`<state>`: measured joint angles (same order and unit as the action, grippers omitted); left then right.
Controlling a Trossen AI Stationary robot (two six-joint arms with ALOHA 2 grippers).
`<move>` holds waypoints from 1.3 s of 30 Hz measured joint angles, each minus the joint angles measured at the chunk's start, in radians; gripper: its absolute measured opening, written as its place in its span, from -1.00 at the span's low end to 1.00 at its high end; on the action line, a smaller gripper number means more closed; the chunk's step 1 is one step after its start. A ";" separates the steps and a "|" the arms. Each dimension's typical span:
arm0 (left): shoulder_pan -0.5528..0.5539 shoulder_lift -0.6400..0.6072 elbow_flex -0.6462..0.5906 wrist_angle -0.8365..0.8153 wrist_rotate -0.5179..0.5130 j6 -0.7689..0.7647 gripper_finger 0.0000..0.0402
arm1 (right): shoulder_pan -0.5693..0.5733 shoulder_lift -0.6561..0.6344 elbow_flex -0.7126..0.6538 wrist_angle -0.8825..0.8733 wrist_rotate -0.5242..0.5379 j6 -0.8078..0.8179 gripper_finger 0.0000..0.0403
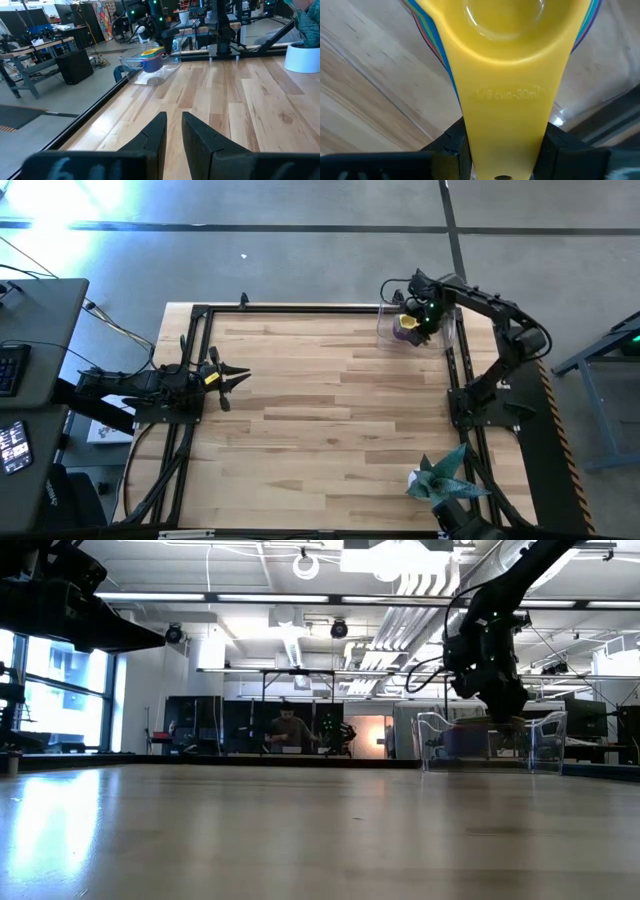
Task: Nest measuring cups in basket
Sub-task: Put the stacked measuring cups into the transparent bin, then return to Home Position
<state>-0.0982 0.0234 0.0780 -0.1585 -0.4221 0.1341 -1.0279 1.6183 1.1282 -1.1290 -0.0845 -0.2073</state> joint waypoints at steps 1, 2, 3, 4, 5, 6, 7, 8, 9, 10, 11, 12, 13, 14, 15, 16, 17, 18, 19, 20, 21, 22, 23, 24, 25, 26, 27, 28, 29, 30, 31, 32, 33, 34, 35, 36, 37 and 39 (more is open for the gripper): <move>0.000 0.000 0.000 0.000 0.000 0.000 -0.76 | 0.000 0.006 0.000 0.000 -0.002 0.000 -0.39; 0.000 0.000 0.000 0.000 0.000 0.000 -0.76 | 0.000 0.011 0.000 0.000 -0.003 -0.002 -0.39; 0.000 0.000 0.000 0.000 0.000 0.000 -0.76 | 0.000 0.014 0.000 -0.001 -0.003 -0.003 -0.39; 0.000 0.000 0.000 0.000 0.000 0.000 -0.76 | 0.000 0.016 0.000 -0.002 -0.003 -0.003 -0.39; 0.000 0.000 0.000 0.000 0.000 0.000 -0.76 | 0.000 0.017 0.000 -0.003 -0.003 -0.003 -0.39; 0.000 0.000 0.000 0.000 0.000 0.000 -0.76 | 0.000 0.017 0.000 -0.004 -0.002 -0.003 -0.39; 0.000 0.000 0.000 0.000 0.000 0.000 -0.76 | 0.000 0.017 0.000 -0.003 0.001 -0.004 -0.39; 0.000 0.000 0.000 0.000 0.000 0.000 -0.76 | 0.000 0.017 0.000 -0.003 0.004 -0.004 -0.39; 0.000 0.000 0.000 0.000 0.000 0.000 -0.76 | 0.000 0.017 0.000 -0.004 0.005 -0.004 -0.39; 0.000 0.000 0.000 0.000 0.000 0.000 -0.76 | 0.000 0.017 0.000 -0.006 0.007 -0.004 -0.37; 0.000 0.000 0.000 0.000 0.000 0.000 -0.76 | 0.000 0.017 0.000 -0.008 0.010 -0.004 -0.33; 0.000 0.000 0.000 0.000 0.000 0.000 -0.76 | 0.000 0.017 0.000 -0.012 0.012 -0.004 -0.29; 0.000 0.000 0.000 0.000 0.000 0.000 -0.76 | 0.000 0.017 0.000 -0.015 0.013 -0.004 -0.25; 0.000 0.000 0.000 0.000 0.000 0.000 -0.76 | 0.000 0.017 0.000 -0.017 0.017 -0.004 -0.23; 0.000 0.000 0.000 0.000 0.000 0.000 -0.76 | 0.000 0.017 0.000 -0.018 0.023 -0.004 -0.22; 0.000 0.000 0.000 0.000 0.000 0.000 -0.76 | 0.000 0.017 0.000 -0.016 0.024 -0.004 -0.22; 0.000 0.000 0.000 0.000 0.000 0.000 -0.76 | 0.000 0.017 0.000 -0.016 0.024 -0.004 -0.22; 0.000 0.000 0.000 0.000 0.000 0.000 -0.76 | 0.000 0.017 0.000 -0.016 0.024 -0.004 -0.22; 0.000 0.000 0.000 0.000 0.000 0.000 -0.76 | 0.000 0.017 0.000 -0.017 0.024 -0.004 -0.22; 0.000 0.000 0.000 0.000 0.000 0.000 -0.76 | 0.000 0.017 0.000 -0.018 0.024 -0.003 -0.22; 0.000 0.000 0.000 0.000 0.000 0.000 -0.76 | 0.000 0.017 0.000 -0.019 0.024 -0.001 -0.21; 0.000 0.000 0.000 0.000 0.000 0.000 -0.76 | 0.000 0.017 0.000 -0.021 0.025 0.001 -0.20; 0.000 0.000 0.000 0.000 0.000 0.000 -0.76 | 0.000 0.017 0.000 -0.024 0.028 0.002 -0.18; 0.000 0.000 0.000 0.000 0.000 0.000 -0.76 | 0.000 0.017 0.000 -0.027 0.032 0.003 -0.15; 0.000 0.000 0.000 0.000 0.000 0.000 -0.76 | 0.000 0.017 0.000 -0.032 0.034 0.004 -0.11; 0.000 0.000 0.000 0.000 0.000 0.000 -0.76 | 0.000 0.017 0.000 -0.037 0.042 0.005 -0.07; 0.000 0.000 0.000 0.000 0.000 0.000 -0.76 | 0.000 0.017 0.000 -0.041 0.048 0.007 -0.02; 0.000 0.000 0.000 0.000 0.000 0.000 -0.76 | 0.000 0.017 0.000 -0.043 0.050 0.007 0.04; 0.000 0.000 0.000 0.000 0.000 0.000 -0.76 | 0.000 0.017 0.000 -0.045 0.053 0.007 0.10; 0.000 0.000 0.000 0.000 0.000 0.000 -0.76 | 0.000 0.017 0.000 -0.045 0.056 0.007 0.16; 0.000 0.000 0.000 0.000 0.000 0.000 -0.76 | 0.000 0.017 0.000 -0.047 0.058 0.007 0.21; 0.000 0.000 0.000 0.000 0.000 0.000 -0.76 | 0.000 0.017 0.000 -0.050 0.058 0.007 0.27; 0.000 0.000 0.000 0.000 0.000 0.000 -0.76 | 0.000 0.017 0.002 -0.057 0.059 0.006 0.31; 0.000 0.000 0.000 0.000 0.000 0.000 -0.76 | 0.000 0.017 0.004 -0.062 0.059 0.005 0.34; 0.000 0.000 0.000 0.000 0.000 0.000 -0.76 | 0.000 0.017 0.008 -0.070 0.059 0.005 0.36; 0.000 0.000 0.000 0.000 0.000 0.000 -0.76 | 0.000 0.017 0.014 -0.080 0.059 0.005 0.37; 0.000 0.000 0.000 0.000 0.000 0.000 -0.76 | 0.000 0.016 0.021 -0.091 0.058 0.004 0.37; 0.000 0.000 0.000 0.000 0.000 0.000 -0.76 | 0.000 0.010 0.037 -0.105 0.057 0.000 0.36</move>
<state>-0.0985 0.0234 0.0780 -0.1585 -0.4221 0.1341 -1.0279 1.6280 1.1650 -1.2342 -0.0273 -0.2070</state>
